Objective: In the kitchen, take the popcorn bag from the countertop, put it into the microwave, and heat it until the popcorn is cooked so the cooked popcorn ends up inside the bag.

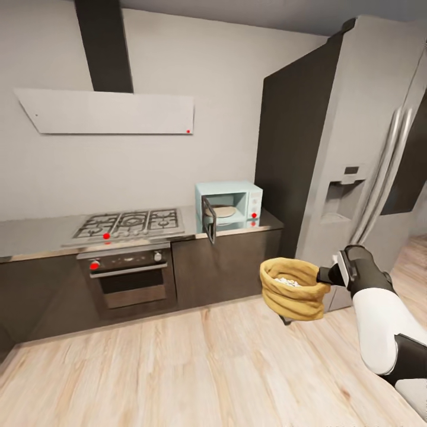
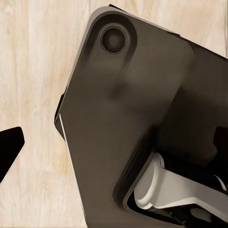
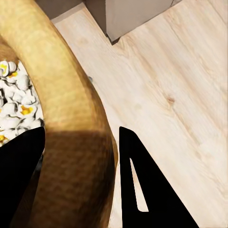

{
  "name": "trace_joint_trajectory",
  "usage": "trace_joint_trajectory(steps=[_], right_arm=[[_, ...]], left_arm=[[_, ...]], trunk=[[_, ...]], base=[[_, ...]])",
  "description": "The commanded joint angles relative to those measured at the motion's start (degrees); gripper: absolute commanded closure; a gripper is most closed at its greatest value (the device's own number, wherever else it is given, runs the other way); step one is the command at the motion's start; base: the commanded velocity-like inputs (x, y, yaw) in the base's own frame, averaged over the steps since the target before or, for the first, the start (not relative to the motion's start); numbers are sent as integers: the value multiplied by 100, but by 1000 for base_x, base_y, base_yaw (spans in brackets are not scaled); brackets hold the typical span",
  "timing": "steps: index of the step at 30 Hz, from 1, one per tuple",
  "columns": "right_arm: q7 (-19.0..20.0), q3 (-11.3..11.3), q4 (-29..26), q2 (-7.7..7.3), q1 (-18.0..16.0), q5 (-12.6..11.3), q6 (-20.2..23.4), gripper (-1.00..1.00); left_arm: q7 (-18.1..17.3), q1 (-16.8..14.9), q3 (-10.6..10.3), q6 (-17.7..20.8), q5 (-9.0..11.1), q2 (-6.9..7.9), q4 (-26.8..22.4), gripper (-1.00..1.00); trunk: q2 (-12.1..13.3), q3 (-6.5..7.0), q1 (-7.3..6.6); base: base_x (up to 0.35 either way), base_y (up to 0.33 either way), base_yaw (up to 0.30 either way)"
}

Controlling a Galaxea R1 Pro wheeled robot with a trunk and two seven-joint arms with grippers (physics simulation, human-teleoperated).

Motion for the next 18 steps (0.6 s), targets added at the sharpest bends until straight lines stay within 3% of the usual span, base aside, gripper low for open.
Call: trace_joint_trajectory(steps=[1,5,10,18], right_arm=[[71,-18,-5,11,-6,53,17,100],[157,-18,9,26,-6,41,17,100],[623,-25,6,9,-6,46,17,100],[674,-19,-9,-3,-6,50,17,100]], left_arm=[[4,1,35,-1,-8,-4,-7,-100],[11,1,18,15,-13,-1,-6,-100],[13,1,22,9,-13,3,-5,-100],[13,1,15,8,-13,3,-5,-100]], trunk=[[-9,-10,5],[-9,-10,5],[-9,-10,5],[-9,-10,5]], base=[[271,0,-56],[309,0,-14],[321,0,-1],[322,0,0]])
